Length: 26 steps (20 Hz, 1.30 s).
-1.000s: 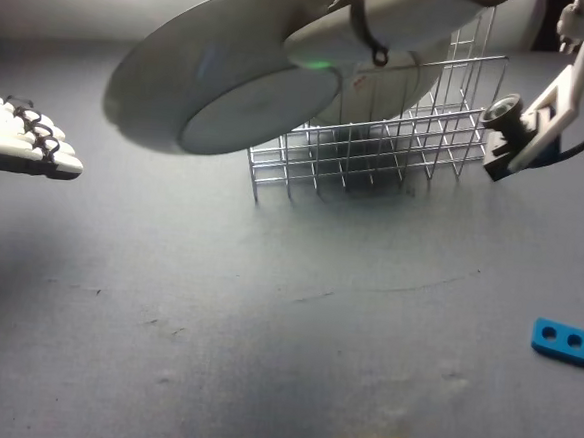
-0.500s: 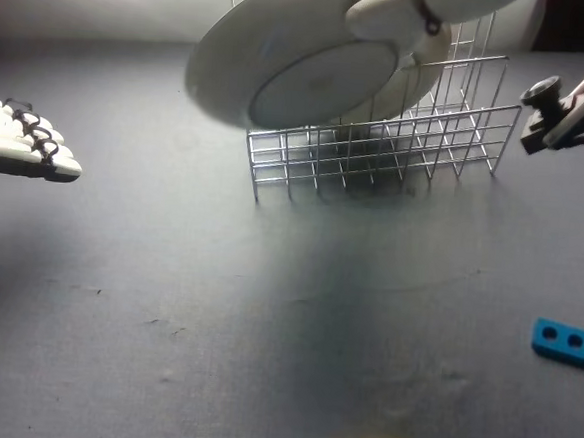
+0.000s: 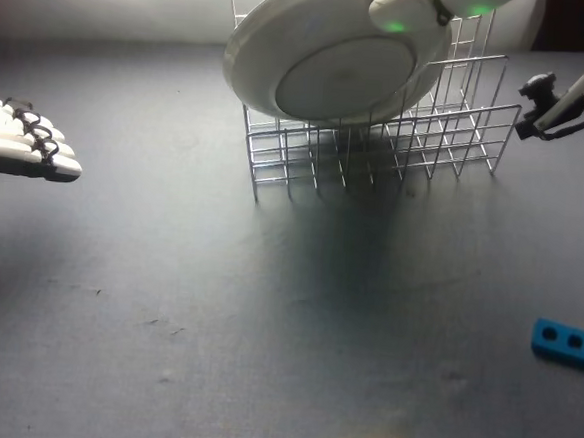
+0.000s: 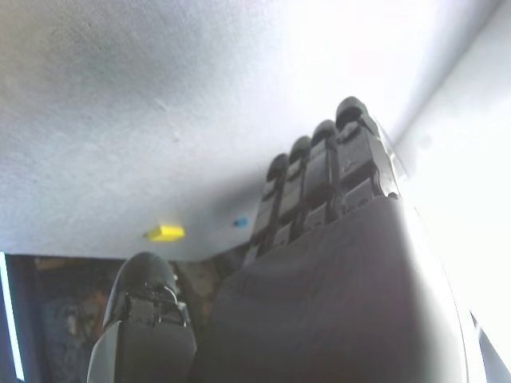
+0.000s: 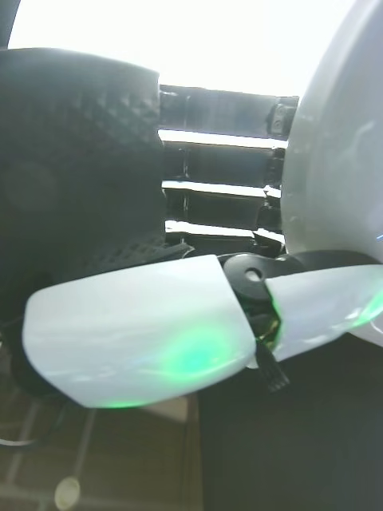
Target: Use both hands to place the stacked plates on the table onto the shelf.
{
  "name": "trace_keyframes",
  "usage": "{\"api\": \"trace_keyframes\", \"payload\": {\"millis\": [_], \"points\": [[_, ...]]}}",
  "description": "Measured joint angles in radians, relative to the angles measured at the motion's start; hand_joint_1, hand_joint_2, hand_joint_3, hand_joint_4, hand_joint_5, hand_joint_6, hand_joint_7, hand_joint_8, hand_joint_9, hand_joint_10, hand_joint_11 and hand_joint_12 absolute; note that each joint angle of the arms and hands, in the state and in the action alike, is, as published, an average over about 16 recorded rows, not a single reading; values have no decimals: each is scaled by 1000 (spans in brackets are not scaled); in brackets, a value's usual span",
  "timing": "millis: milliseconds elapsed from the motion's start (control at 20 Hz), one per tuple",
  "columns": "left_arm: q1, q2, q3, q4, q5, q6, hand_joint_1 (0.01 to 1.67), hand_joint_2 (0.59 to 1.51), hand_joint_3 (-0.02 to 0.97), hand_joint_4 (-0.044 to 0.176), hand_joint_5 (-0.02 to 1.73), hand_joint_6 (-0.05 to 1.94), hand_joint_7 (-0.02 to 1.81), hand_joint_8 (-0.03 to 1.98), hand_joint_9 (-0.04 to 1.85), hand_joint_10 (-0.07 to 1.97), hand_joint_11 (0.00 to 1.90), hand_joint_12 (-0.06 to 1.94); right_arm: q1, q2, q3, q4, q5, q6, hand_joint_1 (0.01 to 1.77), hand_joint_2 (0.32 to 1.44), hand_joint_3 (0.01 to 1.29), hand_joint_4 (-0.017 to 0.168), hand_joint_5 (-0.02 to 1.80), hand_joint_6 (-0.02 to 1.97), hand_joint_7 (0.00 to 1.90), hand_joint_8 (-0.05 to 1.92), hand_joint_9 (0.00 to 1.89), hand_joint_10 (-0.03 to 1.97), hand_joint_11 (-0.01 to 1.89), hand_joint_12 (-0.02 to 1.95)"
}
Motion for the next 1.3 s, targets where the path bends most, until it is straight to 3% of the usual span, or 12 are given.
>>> {"api": "trace_keyframes", "payload": {"millis": [400, 600, 1000, 1300], "points": [[0, 0, 0, 1, 0, 0, 16, 1162, 16, -3, 20, 9, 30, -8, 23, -60, 19, 10, -64, -61, 98, 57, -3, -9, 1368, 1027, 15, -8, 845, 969, 1017, 809, 1006, 1039, 779, 1119], [0, -1, -1, 2, 0, 0, 16, 1161, 16, -3, 22, 9, 28, -9, 23, -60, 21, 10, -91, -82, 130, 72, -3, -17, 1346, 1032, 15, -8, 845, 950, 1005, 780, 1004, 879, 751, 1118], [-1, -2, -22, 3, -1, 23, 15, 1160, 16, -2, 44, 9, 42, 3, 31, -60, 23, 10, -108, -83, 130, 84, 8, -49, 1193, 1033, 15, -5, 834, 506, 940, 374, 945, 380, 586, 1091], [-19, 13, -79, 4, -3, 76, 16, 1158, 16, -2, 53, 9, 46, 13, 35, -60, 23, 10, -80, -31, 61, 85, 24, -133, 1074, 1013, 15, -3, 817, 160, 883, 55, 881, 50, 446, 1060]]}}
